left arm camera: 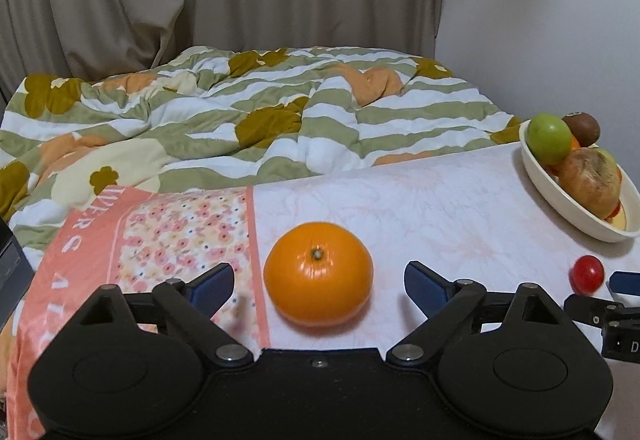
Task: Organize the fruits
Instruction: 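Move both tools back toward the last orange and red tomato, then grasp the large orange with the left tool while the right tool grasps the red tomato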
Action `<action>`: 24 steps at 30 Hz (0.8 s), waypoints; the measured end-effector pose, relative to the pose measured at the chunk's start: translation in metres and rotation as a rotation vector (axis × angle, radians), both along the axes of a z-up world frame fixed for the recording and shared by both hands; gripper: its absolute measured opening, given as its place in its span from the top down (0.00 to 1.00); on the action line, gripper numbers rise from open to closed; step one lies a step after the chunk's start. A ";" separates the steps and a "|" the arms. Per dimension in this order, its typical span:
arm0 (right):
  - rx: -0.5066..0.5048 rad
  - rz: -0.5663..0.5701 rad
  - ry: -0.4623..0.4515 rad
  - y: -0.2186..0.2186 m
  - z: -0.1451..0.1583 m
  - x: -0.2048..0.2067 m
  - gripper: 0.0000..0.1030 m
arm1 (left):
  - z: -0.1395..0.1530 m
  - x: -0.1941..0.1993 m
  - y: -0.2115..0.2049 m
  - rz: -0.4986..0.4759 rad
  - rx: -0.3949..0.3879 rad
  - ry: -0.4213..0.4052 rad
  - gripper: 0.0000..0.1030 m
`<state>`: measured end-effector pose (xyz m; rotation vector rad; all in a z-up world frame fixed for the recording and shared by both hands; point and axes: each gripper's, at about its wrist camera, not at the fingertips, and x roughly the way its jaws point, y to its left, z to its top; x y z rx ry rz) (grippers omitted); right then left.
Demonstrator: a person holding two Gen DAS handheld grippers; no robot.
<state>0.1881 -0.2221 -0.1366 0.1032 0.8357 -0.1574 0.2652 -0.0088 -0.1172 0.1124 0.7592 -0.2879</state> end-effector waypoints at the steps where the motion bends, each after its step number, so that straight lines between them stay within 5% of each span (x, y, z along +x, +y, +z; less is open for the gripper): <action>1: -0.004 0.001 0.001 0.000 -0.001 0.002 0.19 | -0.001 0.002 -0.001 -0.002 -0.002 0.002 0.13; 3: -0.008 0.001 0.005 0.001 -0.002 0.005 0.21 | -0.003 0.006 -0.002 -0.007 -0.004 0.019 0.34; 4: -0.010 0.001 0.005 0.000 -0.003 0.006 0.22 | -0.005 0.007 -0.003 0.001 0.011 0.023 0.36; 10: -0.023 0.017 -0.001 0.001 -0.004 0.012 0.30 | -0.004 0.007 0.003 -0.003 -0.016 0.035 0.37; 17: -0.033 0.026 -0.013 0.005 -0.003 0.013 0.56 | -0.003 -0.001 0.008 0.006 -0.015 0.043 0.37; 24: -0.023 0.033 -0.022 0.004 0.005 0.006 0.56 | 0.009 -0.020 0.014 0.016 -0.038 0.036 0.37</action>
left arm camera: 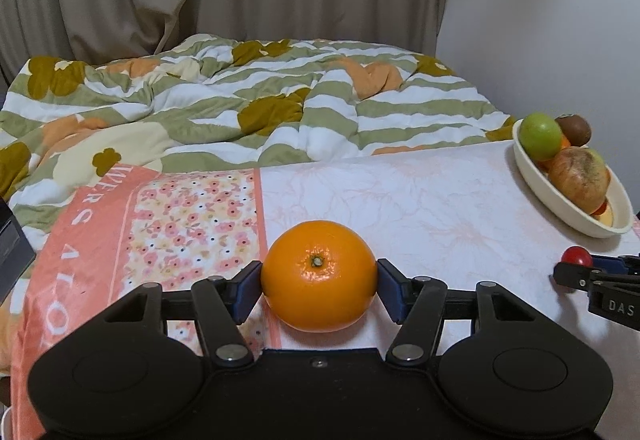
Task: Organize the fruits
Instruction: 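Grasp the large orange with the left tool while the right tool grasps the red tomato, then carry the orange and red tomato in both tools over the bowl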
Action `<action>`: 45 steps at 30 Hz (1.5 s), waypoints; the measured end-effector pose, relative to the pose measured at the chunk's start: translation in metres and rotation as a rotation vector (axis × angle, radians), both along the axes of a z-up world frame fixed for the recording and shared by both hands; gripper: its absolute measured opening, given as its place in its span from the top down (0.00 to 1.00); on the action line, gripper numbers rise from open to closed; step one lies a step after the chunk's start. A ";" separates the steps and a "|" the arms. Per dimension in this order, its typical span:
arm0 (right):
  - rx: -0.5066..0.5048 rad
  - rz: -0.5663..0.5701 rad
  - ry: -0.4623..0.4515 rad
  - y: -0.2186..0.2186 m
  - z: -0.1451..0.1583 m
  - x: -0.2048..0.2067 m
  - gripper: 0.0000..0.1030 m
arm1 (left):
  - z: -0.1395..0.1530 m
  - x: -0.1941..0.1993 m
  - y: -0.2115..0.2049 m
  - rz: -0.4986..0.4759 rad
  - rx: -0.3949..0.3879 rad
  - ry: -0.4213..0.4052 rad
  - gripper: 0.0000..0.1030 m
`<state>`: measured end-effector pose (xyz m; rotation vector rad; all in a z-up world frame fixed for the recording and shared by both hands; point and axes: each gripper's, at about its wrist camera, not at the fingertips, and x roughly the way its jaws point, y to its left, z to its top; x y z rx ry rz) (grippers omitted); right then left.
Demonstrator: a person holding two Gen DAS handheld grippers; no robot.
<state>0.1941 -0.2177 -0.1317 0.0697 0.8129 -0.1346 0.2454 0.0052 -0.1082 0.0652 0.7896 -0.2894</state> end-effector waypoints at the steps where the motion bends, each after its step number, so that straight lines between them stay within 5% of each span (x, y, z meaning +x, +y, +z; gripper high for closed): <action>1: 0.001 0.001 -0.004 0.000 0.003 -0.002 0.56 | 0.003 -0.003 0.001 0.002 -0.005 -0.003 0.37; 25: 0.072 0.004 -0.129 -0.012 0.115 -0.088 0.56 | 0.109 -0.104 -0.025 -0.018 -0.081 -0.154 0.37; 35: 0.092 0.081 -0.160 -0.072 0.135 -0.108 0.56 | 0.130 -0.126 -0.084 0.038 -0.095 -0.191 0.37; 45: 0.096 0.190 -0.139 -0.153 0.132 -0.084 0.56 | 0.125 -0.122 -0.165 0.104 -0.113 -0.178 0.37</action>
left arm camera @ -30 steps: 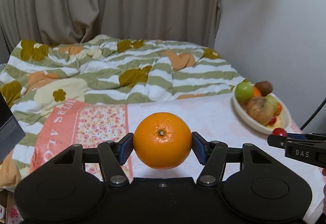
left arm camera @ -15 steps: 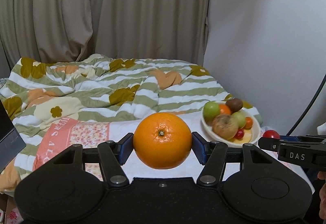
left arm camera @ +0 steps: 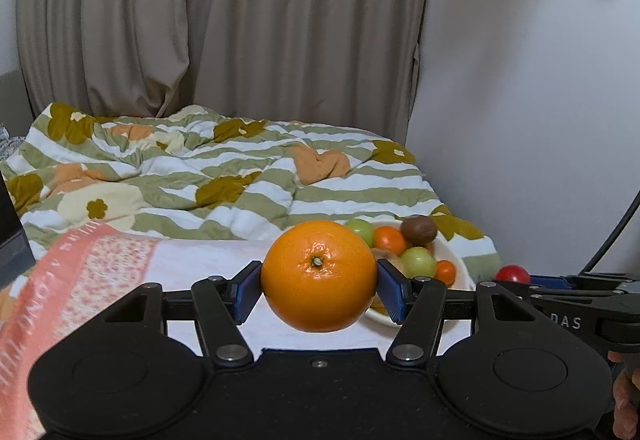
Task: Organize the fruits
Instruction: 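Carry the orange and red tomato in both tools over the bowl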
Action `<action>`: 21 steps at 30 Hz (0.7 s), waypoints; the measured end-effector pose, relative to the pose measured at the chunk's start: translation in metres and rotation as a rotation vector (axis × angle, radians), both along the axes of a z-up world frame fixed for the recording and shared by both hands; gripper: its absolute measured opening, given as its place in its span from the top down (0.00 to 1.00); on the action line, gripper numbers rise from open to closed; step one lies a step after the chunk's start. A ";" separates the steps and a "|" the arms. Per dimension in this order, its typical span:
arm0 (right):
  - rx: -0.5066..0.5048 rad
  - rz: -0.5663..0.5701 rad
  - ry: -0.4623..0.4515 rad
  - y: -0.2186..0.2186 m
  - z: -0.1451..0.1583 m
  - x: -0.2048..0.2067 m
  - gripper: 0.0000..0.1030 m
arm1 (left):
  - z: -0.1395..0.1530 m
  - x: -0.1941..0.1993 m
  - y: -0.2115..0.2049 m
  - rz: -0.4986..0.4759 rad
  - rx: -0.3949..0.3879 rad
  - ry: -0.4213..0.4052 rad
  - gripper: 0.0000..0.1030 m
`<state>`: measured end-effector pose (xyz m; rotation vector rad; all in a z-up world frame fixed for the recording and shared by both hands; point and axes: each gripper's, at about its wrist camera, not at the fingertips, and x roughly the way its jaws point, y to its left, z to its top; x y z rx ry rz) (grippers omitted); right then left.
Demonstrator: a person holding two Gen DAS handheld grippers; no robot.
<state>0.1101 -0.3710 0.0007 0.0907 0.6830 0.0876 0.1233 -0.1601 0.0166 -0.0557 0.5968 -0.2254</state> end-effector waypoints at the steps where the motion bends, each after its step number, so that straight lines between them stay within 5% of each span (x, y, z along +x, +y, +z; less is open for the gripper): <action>1: -0.003 0.007 0.004 -0.008 -0.002 0.004 0.56 | -0.002 0.002 -0.007 0.001 -0.001 0.005 0.37; 13: 0.000 -0.007 0.039 -0.077 -0.030 0.048 0.56 | -0.049 0.046 -0.089 -0.100 0.048 0.082 0.37; 21: 0.001 -0.045 0.074 -0.094 -0.053 0.061 0.56 | -0.087 0.068 -0.128 -0.192 0.186 0.067 0.37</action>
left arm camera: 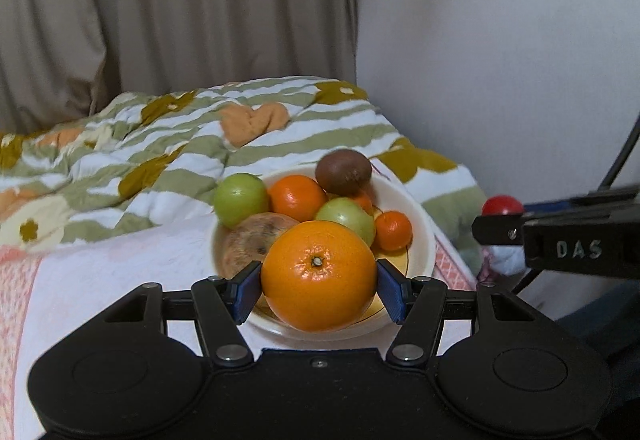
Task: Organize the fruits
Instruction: 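Carry the orange and red tomato in both tools over the bowl, then lower both fruits into the bowl and open both tools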
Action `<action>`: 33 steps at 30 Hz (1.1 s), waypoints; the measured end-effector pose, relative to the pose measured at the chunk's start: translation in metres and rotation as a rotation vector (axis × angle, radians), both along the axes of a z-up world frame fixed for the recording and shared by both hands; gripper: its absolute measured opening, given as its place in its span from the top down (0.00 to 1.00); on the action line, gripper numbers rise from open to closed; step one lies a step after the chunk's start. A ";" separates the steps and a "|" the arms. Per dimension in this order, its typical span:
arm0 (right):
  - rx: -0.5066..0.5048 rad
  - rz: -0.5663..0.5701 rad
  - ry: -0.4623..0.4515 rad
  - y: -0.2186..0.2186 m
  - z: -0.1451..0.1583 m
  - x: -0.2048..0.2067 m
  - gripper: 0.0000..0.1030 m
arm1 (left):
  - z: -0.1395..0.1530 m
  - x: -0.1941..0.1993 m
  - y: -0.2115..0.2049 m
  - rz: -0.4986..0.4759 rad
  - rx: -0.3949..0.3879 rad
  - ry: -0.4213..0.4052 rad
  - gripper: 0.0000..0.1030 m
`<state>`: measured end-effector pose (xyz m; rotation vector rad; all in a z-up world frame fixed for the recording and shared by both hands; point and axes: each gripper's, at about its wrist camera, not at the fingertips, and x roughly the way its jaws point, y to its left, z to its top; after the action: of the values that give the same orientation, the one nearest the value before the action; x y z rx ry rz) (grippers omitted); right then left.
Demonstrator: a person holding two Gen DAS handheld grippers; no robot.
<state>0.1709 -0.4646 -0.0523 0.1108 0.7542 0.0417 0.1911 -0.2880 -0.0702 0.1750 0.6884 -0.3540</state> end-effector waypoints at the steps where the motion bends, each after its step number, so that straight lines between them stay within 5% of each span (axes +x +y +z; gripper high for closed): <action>1: -0.001 -0.003 0.003 -0.001 -0.002 0.000 0.56 | -0.004 0.001 -0.003 -0.014 0.019 -0.008 0.37; 13: -0.003 -0.063 0.036 -0.009 -0.016 0.008 0.56 | -0.029 -0.002 -0.036 -0.135 0.185 -0.090 0.35; 14: -0.003 -0.066 0.037 -0.010 -0.016 0.009 0.56 | -0.029 -0.003 -0.037 -0.138 0.193 -0.100 0.31; 16: -0.002 -0.071 0.037 -0.011 -0.015 0.010 0.56 | -0.024 -0.008 -0.037 -0.127 0.203 -0.136 0.06; 22: 0.020 -0.067 0.027 -0.011 -0.007 0.012 0.56 | -0.002 -0.014 -0.014 -0.094 0.124 -0.115 0.01; 33: 0.082 0.020 0.027 0.010 0.001 0.031 0.56 | 0.037 -0.026 0.057 0.112 -0.060 -0.016 0.01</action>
<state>0.2019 -0.4549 -0.0515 0.1820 0.7807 0.0905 0.1655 -0.2310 -0.0328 0.0818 0.6679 -0.2652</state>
